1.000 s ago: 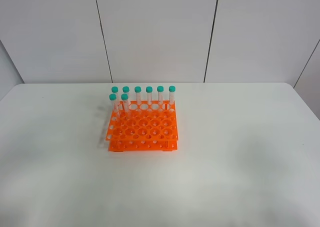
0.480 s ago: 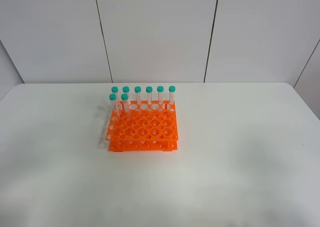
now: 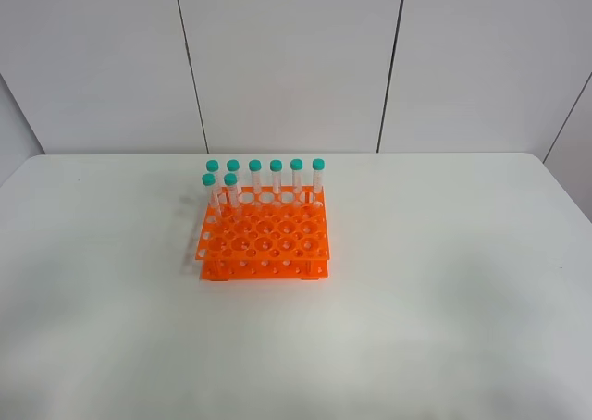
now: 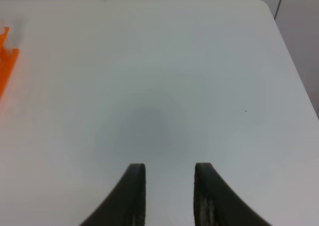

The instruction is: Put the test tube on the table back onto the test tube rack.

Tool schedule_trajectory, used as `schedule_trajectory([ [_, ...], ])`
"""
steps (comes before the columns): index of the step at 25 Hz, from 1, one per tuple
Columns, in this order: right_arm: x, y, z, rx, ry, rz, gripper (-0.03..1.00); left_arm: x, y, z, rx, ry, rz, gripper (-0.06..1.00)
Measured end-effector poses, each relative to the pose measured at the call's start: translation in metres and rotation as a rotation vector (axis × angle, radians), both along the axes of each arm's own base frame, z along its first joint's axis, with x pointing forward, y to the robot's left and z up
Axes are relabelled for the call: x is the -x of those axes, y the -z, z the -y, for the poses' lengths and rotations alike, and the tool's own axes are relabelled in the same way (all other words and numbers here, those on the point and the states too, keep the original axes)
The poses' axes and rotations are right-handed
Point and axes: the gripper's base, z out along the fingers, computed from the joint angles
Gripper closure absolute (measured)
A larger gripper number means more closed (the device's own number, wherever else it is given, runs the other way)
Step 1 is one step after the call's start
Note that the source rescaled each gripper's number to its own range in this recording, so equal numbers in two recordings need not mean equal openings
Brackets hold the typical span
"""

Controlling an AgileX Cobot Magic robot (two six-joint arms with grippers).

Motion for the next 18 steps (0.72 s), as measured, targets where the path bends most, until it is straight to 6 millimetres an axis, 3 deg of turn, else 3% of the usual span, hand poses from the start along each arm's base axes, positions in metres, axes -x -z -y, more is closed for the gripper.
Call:
schedule_trajectory([
  [18,0.0,0.0,0.0,0.0,0.0,0.0,0.61,-0.0005,0.0009,0.0,0.0,0.0,-0.003,0.0],
])
